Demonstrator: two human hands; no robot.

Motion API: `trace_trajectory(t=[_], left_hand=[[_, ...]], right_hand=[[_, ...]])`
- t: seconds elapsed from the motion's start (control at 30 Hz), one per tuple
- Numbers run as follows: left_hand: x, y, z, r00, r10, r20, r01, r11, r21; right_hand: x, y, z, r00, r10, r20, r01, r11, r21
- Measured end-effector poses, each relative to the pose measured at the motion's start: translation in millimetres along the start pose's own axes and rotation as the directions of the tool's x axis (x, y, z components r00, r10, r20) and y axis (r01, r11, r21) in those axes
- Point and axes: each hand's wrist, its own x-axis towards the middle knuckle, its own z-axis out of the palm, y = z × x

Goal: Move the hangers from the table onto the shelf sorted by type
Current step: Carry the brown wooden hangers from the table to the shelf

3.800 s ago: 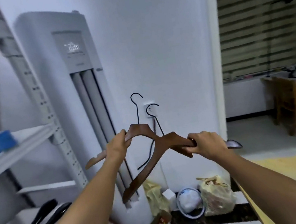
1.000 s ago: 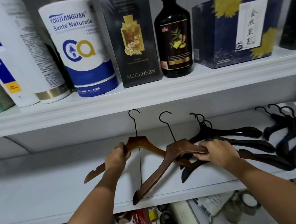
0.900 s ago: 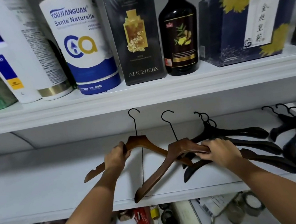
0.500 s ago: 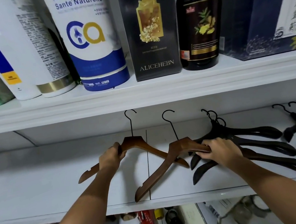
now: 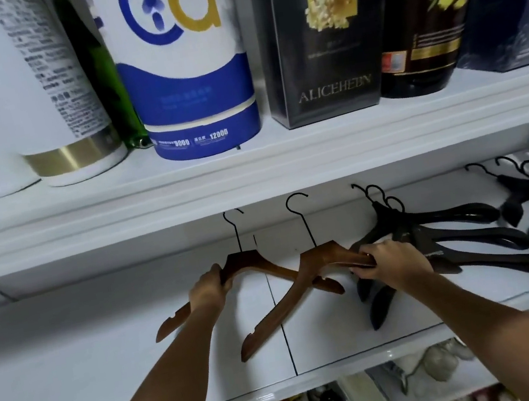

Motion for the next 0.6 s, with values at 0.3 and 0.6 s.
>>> trace_trajectory(t=[0.3, 0.6], left_hand=[[21, -1, 31, 0.976, 0.004, 0.216, 0.012, 0.997, -0.075], [29, 7, 44, 0.984, 0.040, 0.175, -0.025, 0.996, -0.090]], right_hand=[[-5, -12, 15, 0.994, 0.040, -0.099, -0.046, 0.997, -0.059], [-14, -18, 24, 0.995, 0.071, -0.065, -0.075, 0.994, -0.076]])
